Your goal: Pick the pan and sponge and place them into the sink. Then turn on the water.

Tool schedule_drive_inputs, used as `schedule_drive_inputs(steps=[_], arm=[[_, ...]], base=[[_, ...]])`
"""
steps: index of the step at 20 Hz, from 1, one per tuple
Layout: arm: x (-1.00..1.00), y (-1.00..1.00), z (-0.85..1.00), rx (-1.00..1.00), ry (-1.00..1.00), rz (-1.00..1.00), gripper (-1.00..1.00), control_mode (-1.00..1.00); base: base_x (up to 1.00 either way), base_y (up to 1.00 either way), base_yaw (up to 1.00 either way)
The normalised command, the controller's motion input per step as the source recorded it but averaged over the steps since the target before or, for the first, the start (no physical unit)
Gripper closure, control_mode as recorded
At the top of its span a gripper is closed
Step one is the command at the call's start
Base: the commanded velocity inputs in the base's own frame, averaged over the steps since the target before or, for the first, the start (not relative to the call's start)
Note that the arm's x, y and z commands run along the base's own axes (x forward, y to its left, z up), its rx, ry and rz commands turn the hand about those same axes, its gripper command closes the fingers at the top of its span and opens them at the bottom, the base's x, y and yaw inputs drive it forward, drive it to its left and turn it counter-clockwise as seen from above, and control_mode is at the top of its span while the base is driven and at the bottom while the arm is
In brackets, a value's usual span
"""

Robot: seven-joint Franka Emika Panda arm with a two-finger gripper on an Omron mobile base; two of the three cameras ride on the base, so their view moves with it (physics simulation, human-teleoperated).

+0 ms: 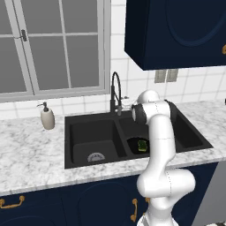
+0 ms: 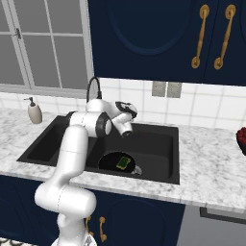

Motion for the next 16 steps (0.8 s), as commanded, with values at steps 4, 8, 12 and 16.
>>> schedule_drive_inputs(steps=[4,8,12,16], arm=[[0.3,-1.0,-0.89,0.08,0.08,0.07,1.0,-1.0],[0.18,-1.0,-1.0,0.02,0.09,0.08,1.0,-1.0],[0.09,-1.0,-1.0,0.05,0.09,0.07,1.0,-1.0],[0.0,-1.0,-1.0,0.14,0.0,0.06,1.0,-1.0]], base=[[0.0,0.0,0.0],[0.0,0.0,0.0],[0.0,0.0,0.0],[0.0,0.0,0.0]])
